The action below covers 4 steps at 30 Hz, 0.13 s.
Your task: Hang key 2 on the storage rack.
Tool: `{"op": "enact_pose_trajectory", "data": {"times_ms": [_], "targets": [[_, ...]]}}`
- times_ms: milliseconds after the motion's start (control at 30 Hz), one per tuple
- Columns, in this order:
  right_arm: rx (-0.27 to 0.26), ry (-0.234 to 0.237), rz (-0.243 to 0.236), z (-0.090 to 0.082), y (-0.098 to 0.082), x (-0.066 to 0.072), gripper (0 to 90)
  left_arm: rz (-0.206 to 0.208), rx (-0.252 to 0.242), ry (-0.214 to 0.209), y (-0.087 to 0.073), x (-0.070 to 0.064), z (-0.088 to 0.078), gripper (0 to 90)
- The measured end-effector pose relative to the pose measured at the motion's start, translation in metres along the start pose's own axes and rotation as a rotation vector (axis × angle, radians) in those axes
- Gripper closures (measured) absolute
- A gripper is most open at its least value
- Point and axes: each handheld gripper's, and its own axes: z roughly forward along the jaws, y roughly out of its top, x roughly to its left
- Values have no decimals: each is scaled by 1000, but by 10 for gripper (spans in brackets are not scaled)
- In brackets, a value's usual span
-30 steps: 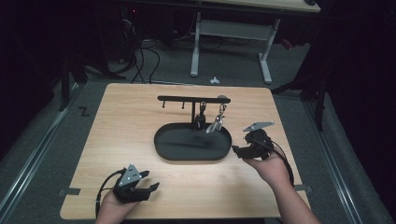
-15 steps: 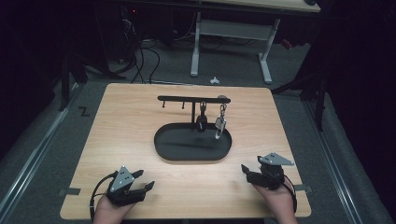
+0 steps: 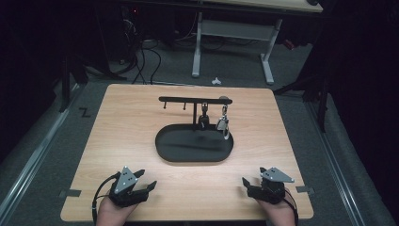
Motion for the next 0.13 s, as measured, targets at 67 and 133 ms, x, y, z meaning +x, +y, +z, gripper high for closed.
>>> {"op": "enact_pose_trajectory", "data": {"times_ms": [67, 133], "targets": [[0, -2, -16, 1, 0, 3, 187, 5, -3, -2, 0, 1, -1, 376], [0, -8, -21, 1, 1, 5, 186, 2, -8, -3, -1, 3, -4, 375]]}}
